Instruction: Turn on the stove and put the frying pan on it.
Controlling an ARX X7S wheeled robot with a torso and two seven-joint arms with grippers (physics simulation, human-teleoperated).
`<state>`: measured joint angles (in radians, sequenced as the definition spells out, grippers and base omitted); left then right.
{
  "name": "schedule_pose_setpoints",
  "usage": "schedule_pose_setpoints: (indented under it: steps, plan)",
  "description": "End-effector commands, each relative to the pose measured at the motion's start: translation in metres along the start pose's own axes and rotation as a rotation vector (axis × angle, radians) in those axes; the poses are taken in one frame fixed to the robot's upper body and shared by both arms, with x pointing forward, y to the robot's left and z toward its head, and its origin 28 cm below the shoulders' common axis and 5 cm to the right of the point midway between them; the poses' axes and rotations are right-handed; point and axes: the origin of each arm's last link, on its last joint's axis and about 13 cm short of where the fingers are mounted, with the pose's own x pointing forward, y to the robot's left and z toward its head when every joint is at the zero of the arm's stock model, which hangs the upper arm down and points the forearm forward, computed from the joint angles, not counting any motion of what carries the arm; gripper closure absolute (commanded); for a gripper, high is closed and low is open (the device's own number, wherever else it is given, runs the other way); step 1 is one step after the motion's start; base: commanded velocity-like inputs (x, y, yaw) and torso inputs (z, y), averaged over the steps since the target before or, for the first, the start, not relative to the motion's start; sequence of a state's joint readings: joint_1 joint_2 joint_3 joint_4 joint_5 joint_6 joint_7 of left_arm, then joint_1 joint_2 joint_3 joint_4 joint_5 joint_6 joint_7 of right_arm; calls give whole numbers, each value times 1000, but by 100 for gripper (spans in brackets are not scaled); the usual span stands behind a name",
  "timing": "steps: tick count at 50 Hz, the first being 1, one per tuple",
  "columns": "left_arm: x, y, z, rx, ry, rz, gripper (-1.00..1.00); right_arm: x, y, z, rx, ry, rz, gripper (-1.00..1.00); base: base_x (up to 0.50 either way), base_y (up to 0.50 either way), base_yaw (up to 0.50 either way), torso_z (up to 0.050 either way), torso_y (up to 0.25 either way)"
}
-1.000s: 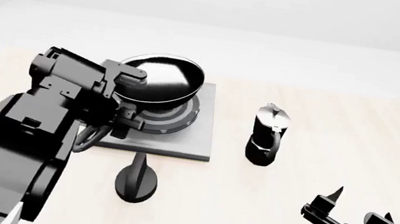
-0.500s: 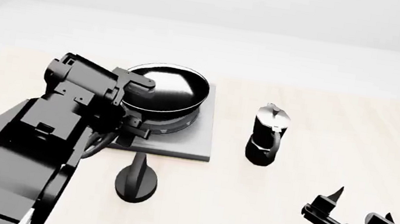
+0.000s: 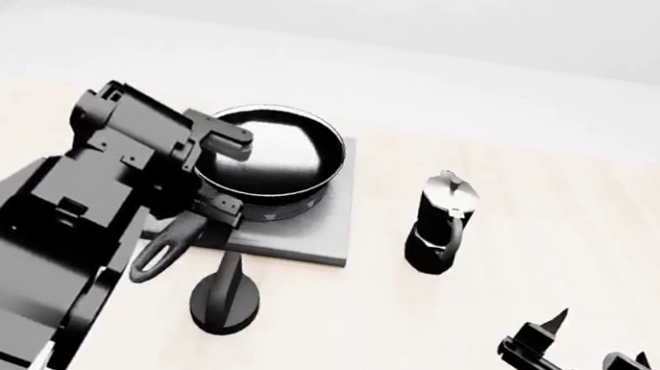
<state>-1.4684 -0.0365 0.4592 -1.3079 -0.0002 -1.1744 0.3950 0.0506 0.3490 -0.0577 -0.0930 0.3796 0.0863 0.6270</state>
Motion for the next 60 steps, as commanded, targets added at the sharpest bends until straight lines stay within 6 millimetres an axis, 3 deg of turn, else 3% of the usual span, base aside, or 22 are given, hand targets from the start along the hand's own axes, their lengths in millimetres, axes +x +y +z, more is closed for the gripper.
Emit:
schedule_pose_setpoints:
  steps: [1,8,11,13,16,17,19,21,23,25,27,31,37,41,43,44,45,47,52,60]
  plan:
    - [-7,3,4,10,-9,-4,-100,0,0,0,0,0,2,-100,0,0,0,0,0]
    - [-49,14,32,52,-117,-157,-100,1,0,-1,-1,2,1,-100,0,0,0,0,0]
    - [-107,22,55,174,-156,-262,-100,0,1,-1,-2,2,5,-100,0,0,0,0,0]
    - [-125,23,53,184,-187,-233,-100,0,1,-1,-2,1,5,-100,0,0,0,0,5]
    - [-126,23,52,184,-187,-233,-100,0,1,-1,-2,1,5,-100,0,0,0,0,0]
    - [-167,28,51,183,-232,-256,-100,0,1,-1,-2,0,7,-100,0,0,0,0,0]
    - [-188,31,55,200,-256,-244,-100,-1,1,-1,-1,0,6,-100,0,0,0,0,0]
    - [-224,48,50,176,-331,-93,-100,0,1,0,1,-1,5,-100,0,0,0,0,0]
    - [-238,55,39,156,-383,1,-100,0,1,0,2,-2,5,-100,0,0,0,0,0]
    - [-243,46,34,151,-425,20,-100,0,1,0,1,-3,5,-100,0,0,0,0,0]
    - [-251,36,23,188,-459,-72,-100,-1,0,2,3,-4,5,-100,0,0,0,0,0]
    - [-252,10,-4,312,-448,-361,-100,-1,-1,1,8,-5,2,-100,0,0,0,0,0]
    - [-249,-13,-69,353,-824,-361,-100,-1,-1,1,5,-7,5,-100,0,0,0,0,0]
    - [-208,-35,-119,347,-1003,-310,-100,-3,1,4,1,-17,19,-100,0,0,0,0,0]
    - [-207,-34,-120,347,-1004,-310,-100,-3,1,4,1,-17,19,-100,0,0,0,0,0]
    - [-184,-51,-139,318,-1061,-198,-100,-4,2,9,0,-29,27,-100,0,0,0,0,0]
    - [-173,-68,-164,416,-1075,-213,-100,-4,3,11,3,-30,36,-100,0,0,0,0,0]
    - [-158,-81,-178,450,-1094,-105,-100,-5,4,16,-10,-56,56,-100,0,0,0,0,0]
    - [-141,-85,-177,444,-1125,-49,-100,-4,9,35,-10,-109,112,-100,0,0,0,0,0]
    - [-148,-80,-162,429,-1199,-6,-100,4,27,89,-24,-226,241,-100,0,0,0,0,0]
